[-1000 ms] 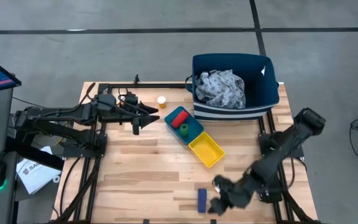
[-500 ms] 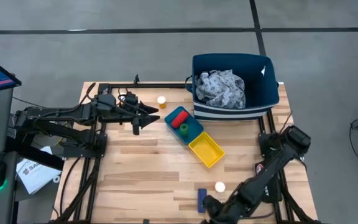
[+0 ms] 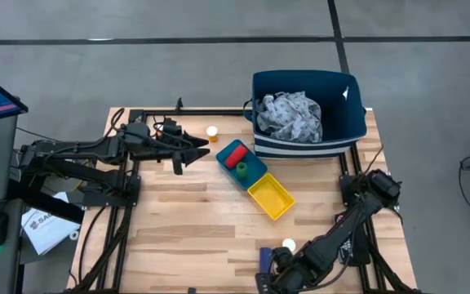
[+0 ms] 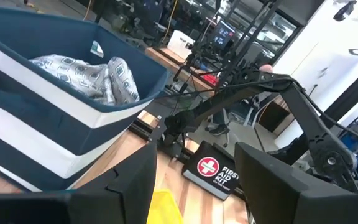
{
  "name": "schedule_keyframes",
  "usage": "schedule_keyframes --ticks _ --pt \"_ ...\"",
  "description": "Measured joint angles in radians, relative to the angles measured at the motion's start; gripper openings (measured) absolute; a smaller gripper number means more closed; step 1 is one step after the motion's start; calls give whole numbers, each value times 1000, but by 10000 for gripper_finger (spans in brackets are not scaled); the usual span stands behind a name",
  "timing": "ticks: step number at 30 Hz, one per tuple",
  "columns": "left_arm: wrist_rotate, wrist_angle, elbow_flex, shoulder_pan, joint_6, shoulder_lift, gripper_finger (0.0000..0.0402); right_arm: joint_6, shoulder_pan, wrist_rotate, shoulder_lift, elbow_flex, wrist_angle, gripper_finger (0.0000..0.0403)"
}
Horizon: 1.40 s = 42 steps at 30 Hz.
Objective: Pick & Place Medicine items
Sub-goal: Put the blue bandage into the blue bin
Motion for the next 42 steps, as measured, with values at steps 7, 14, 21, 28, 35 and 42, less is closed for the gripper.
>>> schedule_keyframes --ticks 7,14,21,28,35,42 --pt "29 20 0 0 -3 0 209 19 -54 30 3 0 -64 195" --pt "98 19 0 -10 7 -35 209 23 -96 40 3 0 -71 191" --pt "103 4 0 -61 69 -136 209 42 -117 57 3 0 -18 191" --pt "110 -3 1 -158 36 -263 209 58 -120 230 3 -1 179 191" --pt "106 -1 0 -264 -16 -355 209 -48 -53 640 13 3 594 191" --pt "76 0 0 -338 19 -392 209 -237 -40 755 189 315 684 191"
